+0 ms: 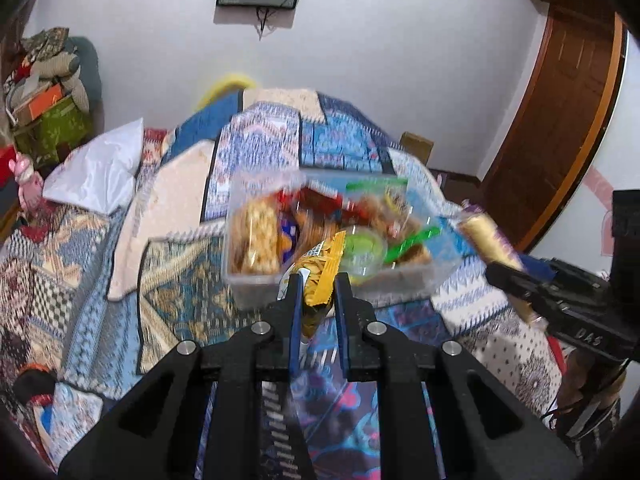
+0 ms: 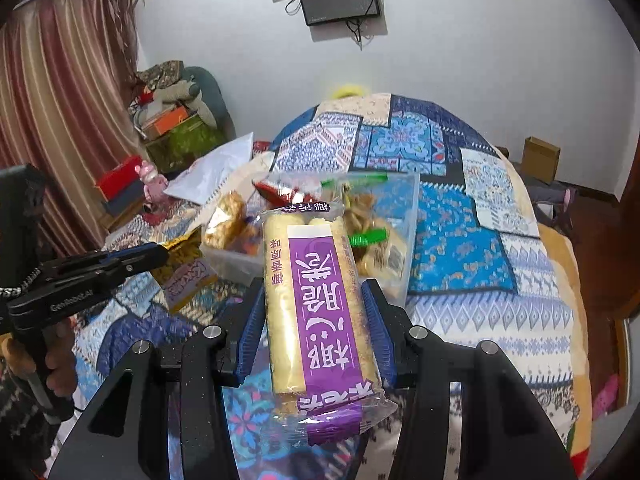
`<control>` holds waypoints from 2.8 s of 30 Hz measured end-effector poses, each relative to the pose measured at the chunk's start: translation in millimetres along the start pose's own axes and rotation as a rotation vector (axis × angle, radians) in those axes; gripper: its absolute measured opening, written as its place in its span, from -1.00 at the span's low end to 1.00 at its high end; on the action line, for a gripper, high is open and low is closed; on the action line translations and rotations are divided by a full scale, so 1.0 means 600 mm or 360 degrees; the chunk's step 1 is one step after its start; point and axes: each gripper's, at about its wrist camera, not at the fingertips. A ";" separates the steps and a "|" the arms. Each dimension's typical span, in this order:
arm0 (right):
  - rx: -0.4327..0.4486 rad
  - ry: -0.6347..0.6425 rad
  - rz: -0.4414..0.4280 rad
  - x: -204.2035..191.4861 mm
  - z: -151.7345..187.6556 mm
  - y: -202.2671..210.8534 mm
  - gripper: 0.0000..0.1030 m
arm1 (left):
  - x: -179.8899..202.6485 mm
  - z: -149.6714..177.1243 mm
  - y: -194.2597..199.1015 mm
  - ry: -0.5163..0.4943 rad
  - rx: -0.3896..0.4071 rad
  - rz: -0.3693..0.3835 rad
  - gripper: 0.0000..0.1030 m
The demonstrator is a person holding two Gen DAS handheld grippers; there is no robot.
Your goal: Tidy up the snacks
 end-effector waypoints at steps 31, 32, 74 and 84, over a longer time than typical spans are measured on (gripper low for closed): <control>-0.0140 -0.0030 -0.0023 0.010 -0.129 -0.129 -0.10 | 0.012 -0.088 -0.145 0.0058 -0.0129 0.0116 -0.04; -0.0142 -0.0045 -0.0031 0.013 -0.128 -0.127 -0.10 | 0.008 -0.086 -0.146 0.0085 -0.0150 0.0130 -0.04; 0.0521 0.0077 0.0133 -0.097 0.024 0.211 0.93 | 0.088 0.074 0.240 -0.0079 0.0632 -0.0174 0.95; 0.0516 0.0047 0.0126 -0.096 0.036 0.206 0.99 | 0.094 0.088 0.237 -0.0092 0.0631 -0.0197 0.96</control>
Point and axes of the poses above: each gripper's, at about its wrist camera, not at the fingertips, and y roughly against the way its jaws point, x to its right, z to its underside, and after that the axes turned 14 degrees about -x, right-handed
